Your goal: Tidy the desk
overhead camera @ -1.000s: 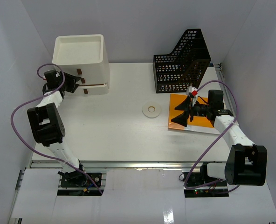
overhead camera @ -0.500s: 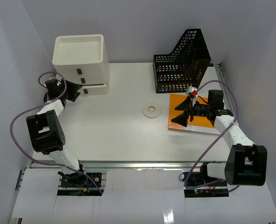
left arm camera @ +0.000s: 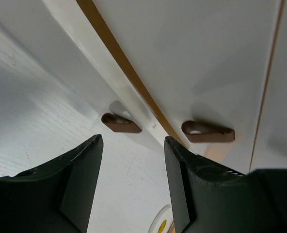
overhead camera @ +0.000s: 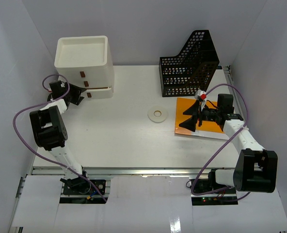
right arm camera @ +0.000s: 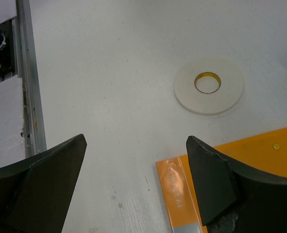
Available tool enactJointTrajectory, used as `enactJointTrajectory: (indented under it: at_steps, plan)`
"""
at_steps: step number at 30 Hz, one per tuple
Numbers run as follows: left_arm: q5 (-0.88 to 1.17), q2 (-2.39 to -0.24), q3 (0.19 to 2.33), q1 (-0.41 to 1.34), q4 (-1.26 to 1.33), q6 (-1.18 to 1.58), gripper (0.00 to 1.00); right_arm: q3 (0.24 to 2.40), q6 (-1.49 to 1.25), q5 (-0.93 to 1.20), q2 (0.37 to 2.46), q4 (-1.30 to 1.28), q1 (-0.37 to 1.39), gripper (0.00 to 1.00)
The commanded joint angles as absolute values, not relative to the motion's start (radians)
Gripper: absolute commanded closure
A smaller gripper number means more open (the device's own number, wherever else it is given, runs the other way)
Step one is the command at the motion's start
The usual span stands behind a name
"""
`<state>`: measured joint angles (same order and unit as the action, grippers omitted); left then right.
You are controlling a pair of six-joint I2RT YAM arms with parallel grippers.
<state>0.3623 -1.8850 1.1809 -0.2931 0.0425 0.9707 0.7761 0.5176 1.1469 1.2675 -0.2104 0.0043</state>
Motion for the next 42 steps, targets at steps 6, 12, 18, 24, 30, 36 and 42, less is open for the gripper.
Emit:
enactJointTrajectory:
  at_steps: [6,12,18,24,30,36,42]
  plan:
    - [0.305,-1.994,1.311,-0.298,-0.003,0.984,0.36,0.815,0.537,1.149,1.282,-0.216,-0.019,0.1]
    - [0.278,-2.037,1.337,-0.298,-0.06,0.986,0.39,0.814,0.537,1.152,1.287,-0.215,-0.021,0.1]
    - [0.249,-1.978,1.253,-0.298,-0.066,1.0,0.65,0.815,0.536,1.155,1.29,-0.215,-0.021,0.1]
    - [0.242,-1.876,1.128,-0.298,-0.053,0.974,0.67,0.815,0.534,1.16,1.285,-0.216,-0.021,0.1]
    - [0.251,-1.794,1.025,-0.301,-0.049,0.953,0.67,0.816,0.533,1.164,1.277,-0.219,-0.021,0.1]
    - [0.261,-1.648,0.84,-0.302,0.032,0.957,0.65,0.818,0.534,1.171,1.269,-0.221,-0.021,0.1]
    - [0.347,-1.542,0.844,-0.302,0.078,0.879,0.4,0.818,0.544,1.156,1.269,-0.229,-0.021,0.1]
